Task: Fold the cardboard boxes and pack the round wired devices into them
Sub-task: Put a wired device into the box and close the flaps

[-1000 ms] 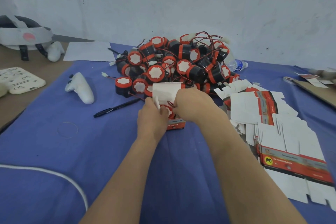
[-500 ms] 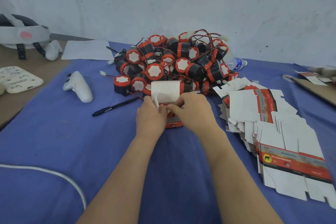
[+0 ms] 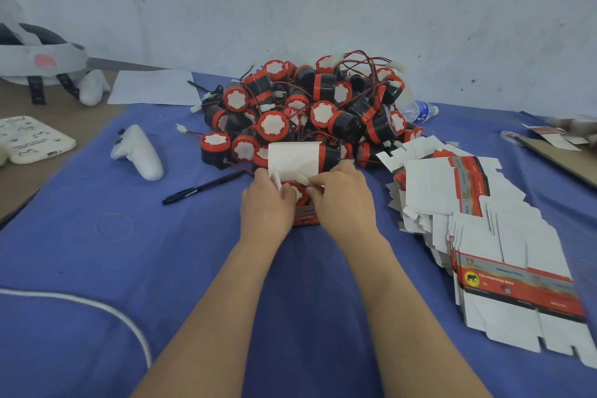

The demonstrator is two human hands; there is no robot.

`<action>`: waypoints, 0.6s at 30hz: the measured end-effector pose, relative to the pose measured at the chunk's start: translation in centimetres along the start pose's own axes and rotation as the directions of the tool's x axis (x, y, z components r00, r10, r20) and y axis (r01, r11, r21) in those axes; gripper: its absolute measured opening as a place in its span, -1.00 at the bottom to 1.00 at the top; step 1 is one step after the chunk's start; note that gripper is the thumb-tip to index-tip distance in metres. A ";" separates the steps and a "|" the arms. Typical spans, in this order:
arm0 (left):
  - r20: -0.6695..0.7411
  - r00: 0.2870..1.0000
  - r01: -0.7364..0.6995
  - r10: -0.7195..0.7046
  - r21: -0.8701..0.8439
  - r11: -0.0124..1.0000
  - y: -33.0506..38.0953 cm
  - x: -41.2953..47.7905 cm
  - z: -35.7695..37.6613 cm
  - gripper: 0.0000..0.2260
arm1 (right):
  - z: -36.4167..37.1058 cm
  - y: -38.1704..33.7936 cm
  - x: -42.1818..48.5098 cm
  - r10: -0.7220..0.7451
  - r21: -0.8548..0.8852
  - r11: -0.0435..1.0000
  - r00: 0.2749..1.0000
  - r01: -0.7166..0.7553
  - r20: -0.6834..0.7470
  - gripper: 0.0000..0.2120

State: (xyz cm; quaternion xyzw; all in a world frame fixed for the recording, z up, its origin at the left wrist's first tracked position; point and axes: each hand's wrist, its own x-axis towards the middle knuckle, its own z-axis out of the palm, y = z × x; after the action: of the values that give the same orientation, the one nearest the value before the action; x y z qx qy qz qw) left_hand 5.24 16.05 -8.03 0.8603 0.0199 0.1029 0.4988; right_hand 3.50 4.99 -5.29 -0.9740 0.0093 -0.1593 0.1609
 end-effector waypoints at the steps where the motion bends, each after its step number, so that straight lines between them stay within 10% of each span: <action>1: 0.000 1.000 0.001 -0.001 0.003 1.000 0.0 0.0 0.0 -0.78 | 0.1 -0.1 0.0 -0.004 -0.041 0.999 1.000 0.004 -0.004 -0.75; 6: -0.004 1.000 -0.014 0.014 0.011 1.000 0.1 -0.1 0.1 -0.77 | 0.6 -0.4 0.2 0.011 -0.188 0.982 0.999 -0.020 -0.048 -0.70; 18: -0.003 0.999 -0.033 0.033 0.035 0.999 0.1 -0.1 0.3 -0.74 | 1.0 0.5 0.5 0.059 0.051 0.997 0.993 -0.054 -0.101 -0.74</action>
State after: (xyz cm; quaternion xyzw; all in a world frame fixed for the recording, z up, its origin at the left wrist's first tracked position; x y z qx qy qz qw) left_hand 5.17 15.77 -8.15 0.8689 0.0084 0.1121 0.4820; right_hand 4.30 4.84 -6.19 -0.9598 0.0413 -0.2044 0.1881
